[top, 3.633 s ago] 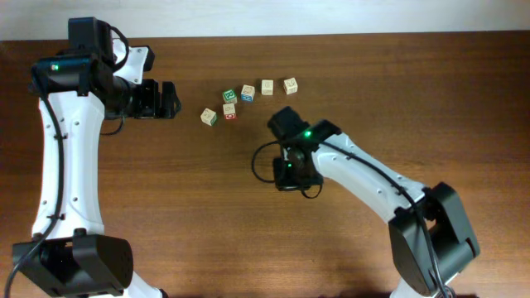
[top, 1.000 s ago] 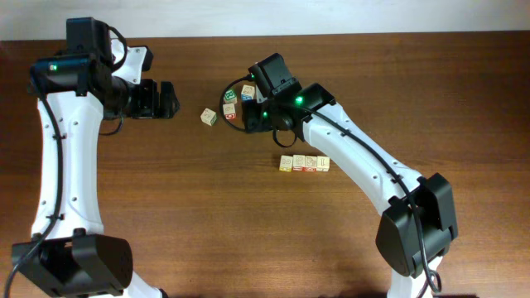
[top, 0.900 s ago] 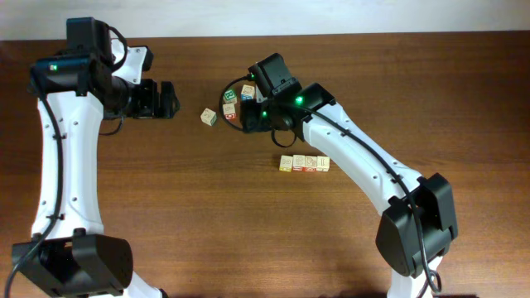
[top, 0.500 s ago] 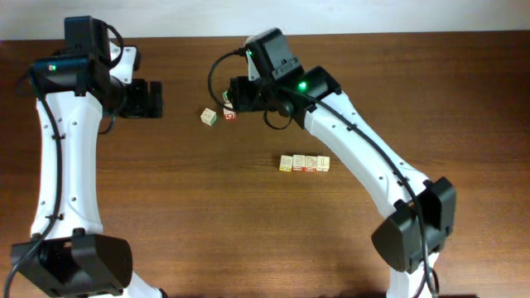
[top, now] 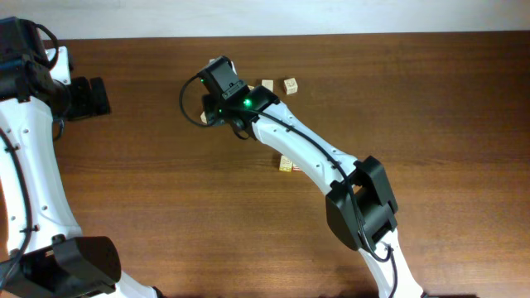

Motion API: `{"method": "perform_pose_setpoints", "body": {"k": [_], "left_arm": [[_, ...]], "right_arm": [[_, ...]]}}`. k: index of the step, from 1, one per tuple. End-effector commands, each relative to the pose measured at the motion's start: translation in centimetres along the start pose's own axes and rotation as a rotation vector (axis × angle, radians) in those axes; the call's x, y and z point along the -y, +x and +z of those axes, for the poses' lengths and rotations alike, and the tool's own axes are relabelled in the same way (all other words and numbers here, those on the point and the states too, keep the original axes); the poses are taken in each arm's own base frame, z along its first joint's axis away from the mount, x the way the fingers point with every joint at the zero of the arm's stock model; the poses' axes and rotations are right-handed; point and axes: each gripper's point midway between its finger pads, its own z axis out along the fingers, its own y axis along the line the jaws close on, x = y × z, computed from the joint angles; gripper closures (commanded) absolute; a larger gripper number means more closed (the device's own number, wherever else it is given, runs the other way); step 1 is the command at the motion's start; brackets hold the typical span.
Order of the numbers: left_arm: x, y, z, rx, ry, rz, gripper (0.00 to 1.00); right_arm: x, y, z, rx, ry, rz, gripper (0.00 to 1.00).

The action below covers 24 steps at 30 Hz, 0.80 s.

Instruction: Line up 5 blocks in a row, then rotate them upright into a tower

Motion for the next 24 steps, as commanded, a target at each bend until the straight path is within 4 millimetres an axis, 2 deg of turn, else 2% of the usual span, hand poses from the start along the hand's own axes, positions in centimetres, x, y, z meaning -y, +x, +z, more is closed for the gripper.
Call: {"method": "perform_pose_setpoints", "body": {"k": [1, 7, 10, 14, 18, 20, 24], "left_arm": [[-0.1, -0.4, -0.3, 0.01, -0.005, -0.015, 0.01], [-0.1, -0.4, -0.3, 0.01, -0.005, -0.015, 0.01], [-0.1, -0.4, -0.3, 0.011, -0.005, -0.015, 0.01], [-0.1, -0.4, -0.3, 0.011, -0.005, -0.015, 0.01], [-0.1, -0.4, -0.3, 0.01, -0.005, -0.015, 0.01], [-0.1, -0.4, -0.3, 0.01, -0.005, -0.015, 0.01], [-0.1, -0.4, -0.3, 0.01, -0.005, -0.015, 0.01]], "right_arm": [[1.6, -0.2, 1.8, 0.017, 0.06, 0.019, 0.5], [3.2, 1.0, 5.5, 0.003, 0.089, 0.02, 0.4], [4.4, 1.1, 6.9, 0.007, 0.099, 0.009, 0.41], [5.2, 1.0, 8.9, 0.029, 0.08, -0.02, 0.46], [4.9, 0.9, 9.2, 0.033, 0.058, -0.036, 0.47], [4.3, 1.2, 9.3, 0.021, 0.027, -0.036, 0.53], [4.4, 1.6, 9.7, 0.012, 0.03, -0.036, 0.54]]}}
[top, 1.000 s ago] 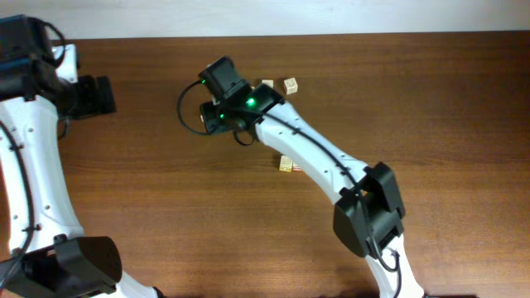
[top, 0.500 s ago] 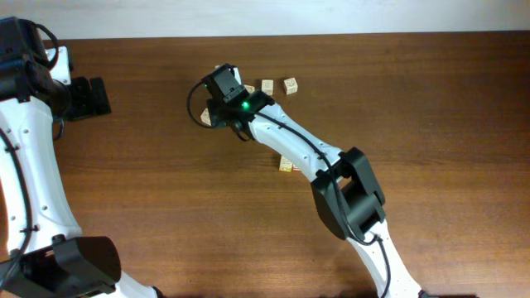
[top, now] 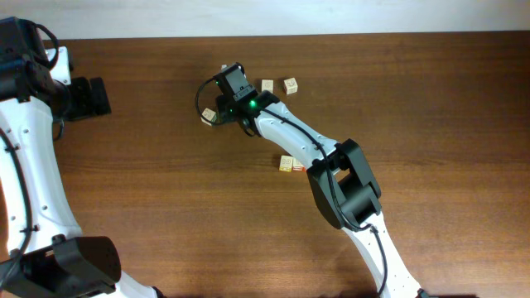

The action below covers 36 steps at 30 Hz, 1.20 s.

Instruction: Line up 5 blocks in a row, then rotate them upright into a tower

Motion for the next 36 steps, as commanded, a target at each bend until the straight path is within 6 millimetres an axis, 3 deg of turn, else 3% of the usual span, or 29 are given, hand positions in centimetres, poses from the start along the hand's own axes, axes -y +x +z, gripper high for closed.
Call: {"method": "perform_pose_setpoints", "body": {"k": [1, 4, 8, 12, 16, 18, 20, 25, 32, 36], "left_arm": [[-0.1, -0.4, -0.3, 0.012, -0.005, -0.015, 0.01], [-0.1, -0.4, -0.3, 0.012, -0.005, -0.015, 0.01], [-0.1, -0.4, -0.3, 0.012, -0.005, -0.015, 0.01], [-0.1, -0.4, -0.3, 0.012, -0.005, -0.015, 0.01], [-0.1, -0.4, -0.3, 0.012, -0.005, -0.015, 0.01], [-0.1, -0.4, -0.3, 0.012, -0.005, -0.015, 0.01], [-0.1, -0.4, -0.3, 0.012, -0.005, -0.015, 0.01], [-0.1, -0.4, -0.3, 0.012, -0.005, -0.015, 0.01], [-0.1, -0.4, -0.3, 0.012, -0.005, -0.015, 0.01], [-0.1, -0.4, -0.3, 0.012, -0.005, -0.015, 0.01]], "right_arm": [[-0.2, 0.5, 0.9, -0.01, -0.008, 0.0, 0.54], [-0.2, 0.5, 0.9, -0.012, -0.008, -0.001, 0.55], [-0.4, 1.1, 0.9, -0.037, -0.018, 0.003, 0.67], [0.1, 2.4, 0.7, -0.095, 0.002, 0.041, 0.72], [0.3, 3.4, -2.4, -0.227, 0.032, 0.089, 0.75], [0.2, 4.8, -3.9, -0.326, 0.027, 0.092, 0.75], [0.9, 7.3, -5.0, -0.438, 0.057, 0.092, 0.75], [2.0, 10.6, -7.0, -0.6, 0.091, 0.101, 0.77], [4.2, 11.5, -7.9, -0.65, 0.171, 0.1, 0.76], [6.8, 11.6, -8.5, -0.681, 0.231, 0.187, 0.78]]}}
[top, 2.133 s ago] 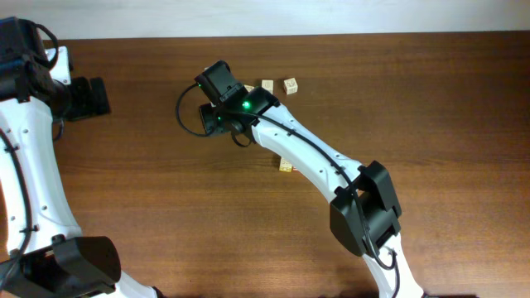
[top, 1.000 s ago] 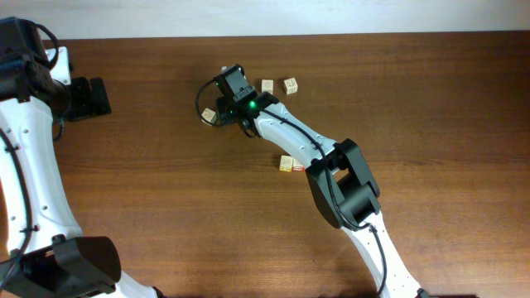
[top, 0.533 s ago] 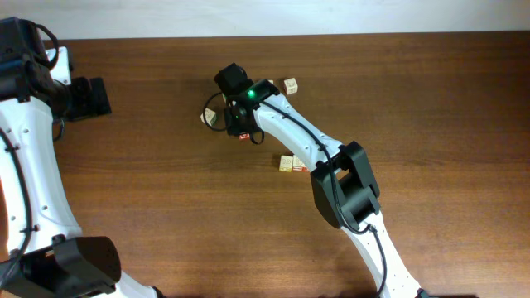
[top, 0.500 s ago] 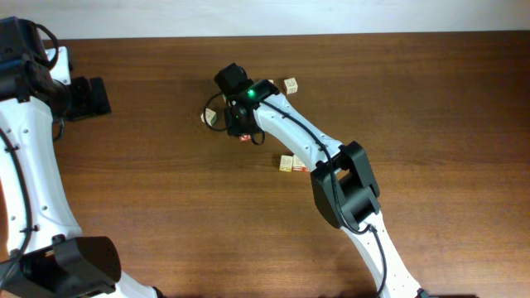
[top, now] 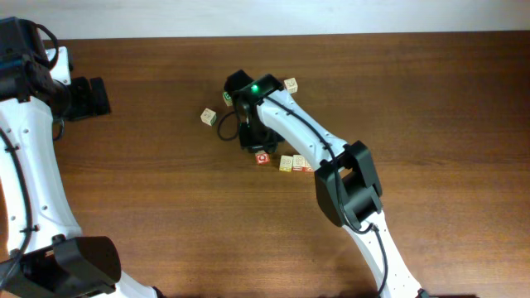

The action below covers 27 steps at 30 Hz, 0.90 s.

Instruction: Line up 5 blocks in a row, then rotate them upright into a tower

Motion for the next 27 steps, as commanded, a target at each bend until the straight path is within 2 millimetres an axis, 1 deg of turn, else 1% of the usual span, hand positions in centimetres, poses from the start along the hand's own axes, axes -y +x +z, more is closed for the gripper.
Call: {"method": "perform_pose_setpoints", "body": {"k": [1, 6, 14, 16, 19, 20, 21, 27], "left_arm": [[-0.1, -0.4, -0.3, 0.013, -0.005, -0.012, 0.01], [-0.1, -0.4, -0.3, 0.012, -0.005, -0.012, 0.01], [-0.1, -0.4, -0.3, 0.012, -0.005, -0.012, 0.01], [-0.1, -0.4, -0.3, 0.013, -0.005, -0.012, 0.01], [-0.1, -0.4, -0.3, 0.012, -0.005, -0.012, 0.01], [-0.1, -0.4, -0.3, 0.012, -0.005, -0.012, 0.01], [-0.1, -0.4, -0.3, 0.013, -0.005, -0.012, 0.01], [-0.1, -0.4, -0.3, 0.013, -0.005, -0.012, 0.01]], "right_arm": [[3.1, -0.4, 0.0, -0.01, 0.06, 0.092, 0.8], [3.2, 0.1, 0.0, -0.034, 0.062, 0.107, 0.79], [2.3, 1.1, 0.0, -0.078, 0.022, 0.104, 0.78], [1.9, 1.6, 0.0, -0.098, 0.015, 0.1, 0.78], [1.9, 2.1, 0.0, -0.112, 0.022, 0.097, 0.78], [1.9, 2.2, -0.1, -0.117, 0.021, 0.098, 0.67], [1.9, 2.2, -0.1, -0.117, 0.021, 0.098, 0.64], [1.8, 2.2, -0.1, -0.12, 0.014, 0.098, 0.62]]}}
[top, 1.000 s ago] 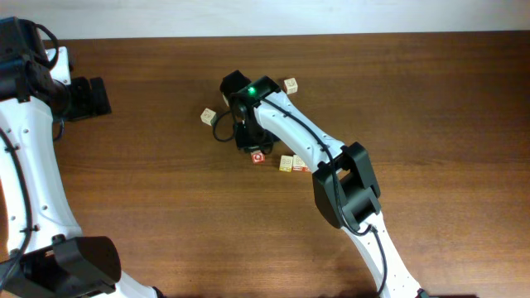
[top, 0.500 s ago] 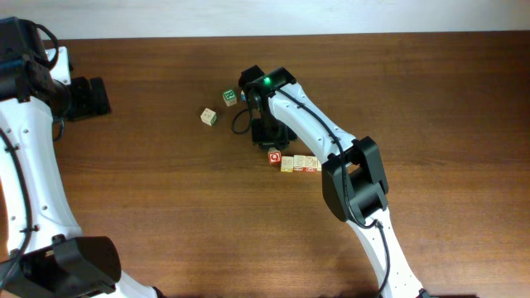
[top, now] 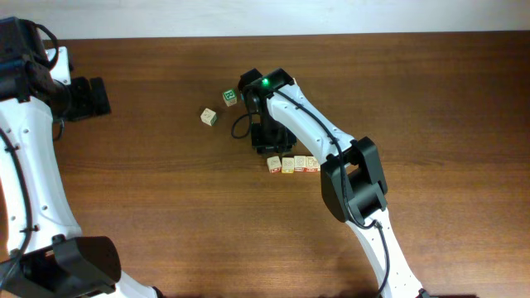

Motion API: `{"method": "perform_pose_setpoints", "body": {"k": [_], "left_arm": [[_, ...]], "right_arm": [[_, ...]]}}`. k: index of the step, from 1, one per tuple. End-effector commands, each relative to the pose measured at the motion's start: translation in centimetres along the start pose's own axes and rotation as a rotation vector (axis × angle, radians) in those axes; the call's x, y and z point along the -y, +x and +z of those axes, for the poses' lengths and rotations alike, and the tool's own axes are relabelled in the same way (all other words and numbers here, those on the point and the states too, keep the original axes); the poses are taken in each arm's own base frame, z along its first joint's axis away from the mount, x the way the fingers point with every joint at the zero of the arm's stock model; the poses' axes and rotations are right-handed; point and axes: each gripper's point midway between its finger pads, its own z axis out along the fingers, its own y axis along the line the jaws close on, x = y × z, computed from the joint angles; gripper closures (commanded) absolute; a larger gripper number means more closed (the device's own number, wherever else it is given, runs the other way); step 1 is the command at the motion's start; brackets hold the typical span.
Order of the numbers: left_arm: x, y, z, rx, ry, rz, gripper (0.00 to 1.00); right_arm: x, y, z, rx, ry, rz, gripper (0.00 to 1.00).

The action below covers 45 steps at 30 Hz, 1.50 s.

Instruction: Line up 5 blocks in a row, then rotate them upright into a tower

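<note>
Several small wooden blocks lie in a short row (top: pixel 293 164) at the table's middle. My right gripper (top: pixel 266 146) hangs just above the row's left end block (top: pixel 273 165); its fingers are hidden under the black wrist body. A green-marked block (top: pixel 229 97) and a plain beige block (top: pixel 209 117) lie apart to the upper left. My left gripper (top: pixel 93 97) rests at the far left, away from every block.
The right arm (top: pixel 331 149) runs diagonally from the front edge across the table's middle and covers the spot behind the row. The left arm (top: pixel 29 165) stands along the left edge. The table's far edge (top: pixel 331 35) runs along the top.
My right gripper has moved slightly right and toward the row. The red-marked block that lay alone left of the row now sits at the row's left end.
My right gripper was first over the upper-left area, hiding blocks there. Then it stood beside the beige block. Later it was at mid-table with a red-marked block just below it. Now that block joins the row.
</note>
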Motion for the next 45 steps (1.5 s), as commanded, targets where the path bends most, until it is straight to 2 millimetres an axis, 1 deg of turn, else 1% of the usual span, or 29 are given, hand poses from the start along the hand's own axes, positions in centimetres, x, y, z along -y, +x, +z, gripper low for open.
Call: {"method": "perform_pose_setpoints", "body": {"k": [1, 2, 4, 5, 7, 9, 10, 11, 13, 16, 18, 20, 21, 23, 24, 25, 26, 28, 29, 31, 32, 34, 35, 37, 39, 41, 42, 43, 45], "left_arm": [[-0.1, -0.4, -0.3, 0.013, -0.005, -0.012, 0.01], [-0.1, -0.4, -0.3, 0.013, -0.005, -0.012, 0.01], [-0.1, -0.4, -0.3, 0.012, -0.005, -0.012, 0.01], [-0.1, -0.4, -0.3, 0.013, -0.005, -0.012, 0.01], [-0.1, -0.4, -0.3, 0.013, -0.005, -0.012, 0.01], [-0.1, -0.4, -0.3, 0.013, -0.005, -0.012, 0.01], [-0.1, -0.4, -0.3, 0.013, -0.005, -0.012, 0.01], [-0.1, -0.4, -0.3, 0.013, -0.005, -0.012, 0.01], [-0.1, -0.4, -0.3, 0.013, -0.005, -0.012, 0.01], [-0.1, -0.4, -0.3, 0.012, -0.005, -0.012, 0.01], [-0.1, -0.4, -0.3, 0.013, -0.005, -0.012, 0.01], [-0.1, -0.4, -0.3, 0.012, -0.005, -0.012, 0.01], [-0.1, -0.4, -0.3, 0.013, -0.005, -0.012, 0.01], [-0.1, -0.4, -0.3, 0.013, -0.005, -0.012, 0.01], [-0.1, -0.4, -0.3, 0.013, -0.005, -0.012, 0.01], [-0.1, -0.4, -0.3, 0.013, -0.005, -0.012, 0.01], [-0.1, -0.4, -0.3, 0.013, -0.005, -0.012, 0.01], [-0.1, -0.4, -0.3, 0.013, -0.005, -0.012, 0.01], [-0.1, -0.4, -0.3, 0.013, -0.005, -0.012, 0.01], [-0.1, -0.4, -0.3, 0.012, -0.005, -0.012, 0.01], [-0.1, -0.4, -0.3, 0.013, -0.005, -0.012, 0.01], [-0.1, -0.4, -0.3, 0.013, -0.005, -0.012, 0.01], [-0.1, -0.4, -0.3, 0.012, -0.005, -0.012, 0.01], [-0.1, -0.4, -0.3, 0.013, -0.005, -0.012, 0.01], [-0.1, -0.4, -0.3, 0.013, -0.005, -0.012, 0.01], [-0.1, -0.4, -0.3, 0.013, -0.005, -0.012, 0.01], [-0.1, -0.4, -0.3, 0.013, -0.005, -0.012, 0.01], [-0.1, -0.4, -0.3, 0.013, -0.005, -0.012, 0.01], [-0.1, -0.5, -0.3, 0.015, -0.004, -0.012, 0.01]], "right_arm": [[-0.4, 0.2, 0.1, -0.006, -0.006, 0.002, 0.63], [-0.6, -0.1, -0.4, 0.009, -0.014, -0.008, 0.63], [-1.1, -0.9, -2.0, 0.053, -0.036, -0.034, 0.63], [-1.3, -1.2, -3.0, 0.078, -0.043, -0.036, 0.63], [-1.7, -1.7, -6.1, 0.135, -0.061, -0.055, 0.63], [-1.6, -1.6, -8.8, 0.175, -0.068, -0.071, 0.63], [-1.4, -1.4, -9.8, 0.191, -0.063, -0.071, 0.63], [-1.0, -1.1, -11.4, 0.211, -0.052, -0.071, 0.63], [-1.8, -0.6, -13.4, 0.242, -0.108, -0.143, 0.71], [-2.3, 0.6, -16.8, 0.292, -0.178, -0.201, 0.73], [-2.0, 1.9, -20.5, 0.368, -0.213, -0.229, 0.73], [-1.4, 3.5, -23.5, 0.427, -0.232, -0.258, 0.73], [-0.9, 4.8, -25.0, 0.448, -0.241, -0.261, 0.73], [0.4, 7.2, -26.4, 0.454, -0.237, -0.266, 0.73], [1.5, 8.9, -26.7, 0.446, -0.225, -0.262, 0.73], [2.4, 9.9, -26.7, 0.438, -0.209, -0.253, 0.73], [3.7, 11.2, -26.4, 0.426, -0.175, -0.218, 0.73], [5.8, 13.0, -25.3, 0.394, -0.121, -0.146, 0.73], [6.6, 13.9, -24.0, 0.35, -0.098, -0.116, 0.73], [7.0, 14.2, -21.8, 0.286, -0.068, -0.084, 0.74], [6.9, 13.8, -20.0, 0.257, -0.057, -0.062, 0.76], [6.6, 13.0, -17.7, 0.24, -0.056, -0.05, 0.79], [6.4, 12.7, -16.9, 0.236, -0.061, -0.051, 0.79], [5.4, 11.6, -15.0, 0.248, -0.093, -0.055, 0.79], [2.9, 9.9, -12.9, 0.266, -0.197, -0.076, 0.83], [1.1, 7.9, -10.5, 0.273, -0.223, -0.089, 0.83], [0.6, 7.3, -10.1, 0.283, -0.228, -0.091, 0.83], [-0.3, 6.0, -9.2, 0.302, -0.24, -0.099, 0.83], [-1.8, 4.2, -8.5, 0.345, -0.261, -0.118, 0.82]]}}
